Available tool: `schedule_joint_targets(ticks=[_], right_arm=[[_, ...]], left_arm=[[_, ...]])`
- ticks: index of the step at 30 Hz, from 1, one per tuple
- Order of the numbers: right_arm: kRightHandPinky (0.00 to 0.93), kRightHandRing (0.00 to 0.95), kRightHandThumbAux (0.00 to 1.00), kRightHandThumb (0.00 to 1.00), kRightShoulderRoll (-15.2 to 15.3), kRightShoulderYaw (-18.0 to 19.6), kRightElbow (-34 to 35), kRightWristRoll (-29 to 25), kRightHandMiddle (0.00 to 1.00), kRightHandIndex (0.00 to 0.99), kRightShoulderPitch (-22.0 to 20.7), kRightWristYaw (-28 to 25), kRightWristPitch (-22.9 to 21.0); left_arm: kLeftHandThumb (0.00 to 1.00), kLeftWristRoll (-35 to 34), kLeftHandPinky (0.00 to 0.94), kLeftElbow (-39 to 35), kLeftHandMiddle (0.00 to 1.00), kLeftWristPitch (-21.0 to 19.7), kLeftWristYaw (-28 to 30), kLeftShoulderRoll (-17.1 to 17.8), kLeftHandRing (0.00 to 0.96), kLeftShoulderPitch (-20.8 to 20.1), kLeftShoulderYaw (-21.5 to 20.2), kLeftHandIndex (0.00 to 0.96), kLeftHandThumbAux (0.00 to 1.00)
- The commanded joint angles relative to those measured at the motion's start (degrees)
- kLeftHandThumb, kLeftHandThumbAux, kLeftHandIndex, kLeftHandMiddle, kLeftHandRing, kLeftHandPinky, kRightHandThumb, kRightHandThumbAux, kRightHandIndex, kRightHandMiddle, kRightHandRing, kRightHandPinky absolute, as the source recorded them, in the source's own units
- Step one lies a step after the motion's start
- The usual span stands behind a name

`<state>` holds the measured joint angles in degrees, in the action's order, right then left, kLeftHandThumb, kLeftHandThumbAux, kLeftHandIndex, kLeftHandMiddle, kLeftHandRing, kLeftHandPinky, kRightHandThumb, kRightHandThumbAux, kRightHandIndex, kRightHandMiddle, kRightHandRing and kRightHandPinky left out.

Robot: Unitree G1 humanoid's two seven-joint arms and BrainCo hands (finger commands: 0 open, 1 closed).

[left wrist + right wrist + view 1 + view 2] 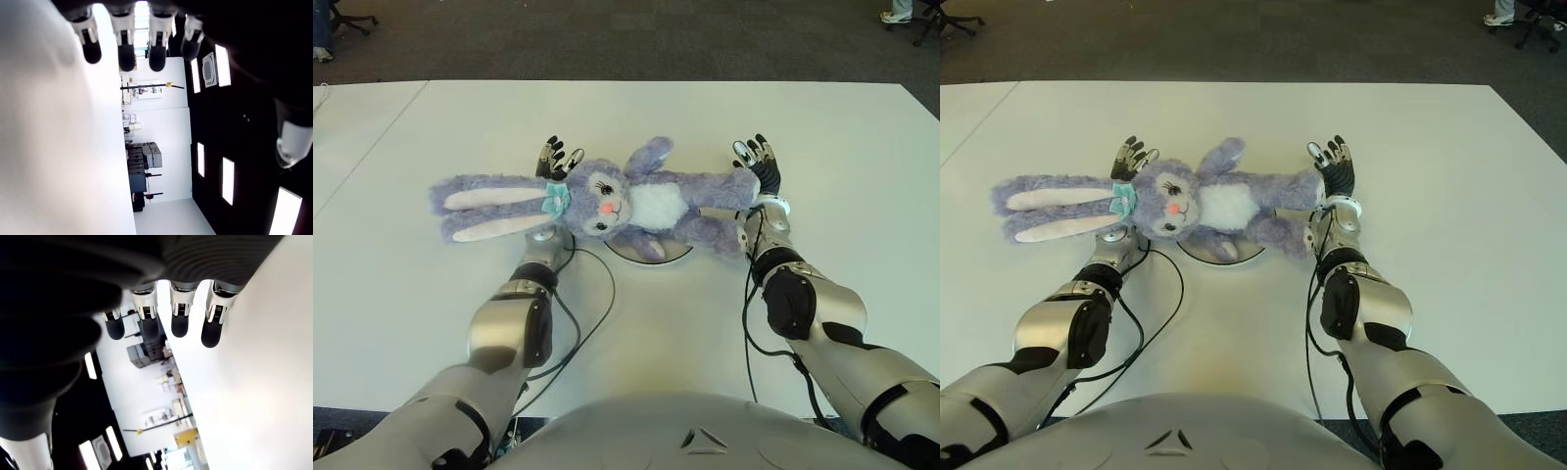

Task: Put the doll into the plate.

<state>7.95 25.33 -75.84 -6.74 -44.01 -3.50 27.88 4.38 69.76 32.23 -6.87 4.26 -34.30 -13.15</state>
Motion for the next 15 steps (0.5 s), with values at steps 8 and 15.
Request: schedule_joint_targets(ticks=[8, 15], right_arm=[[0.034, 0.019, 0.682, 0.0, -4.0, -1.3, -1.4, 1.1, 0.025, 0.018, 6.9, 3.6, 0.3], [0.035, 0.02, 0.685, 0.0, -4.7, -0.8, -1.4, 0.2, 0.027, 0.019, 8.3, 3.6, 0.5]], left_arm=[[0.0, -1.0, 0.103, 8.0, 0.133, -7.0, 1.7, -2.2, 0.121, 12.8, -0.9, 0.085, 0.489], [0.0, -0.9, 0.1, 8.0, 0.134, -7.5, 2.1, -2.0, 0.121, 12.8, -0.9, 0.077, 0.494]])
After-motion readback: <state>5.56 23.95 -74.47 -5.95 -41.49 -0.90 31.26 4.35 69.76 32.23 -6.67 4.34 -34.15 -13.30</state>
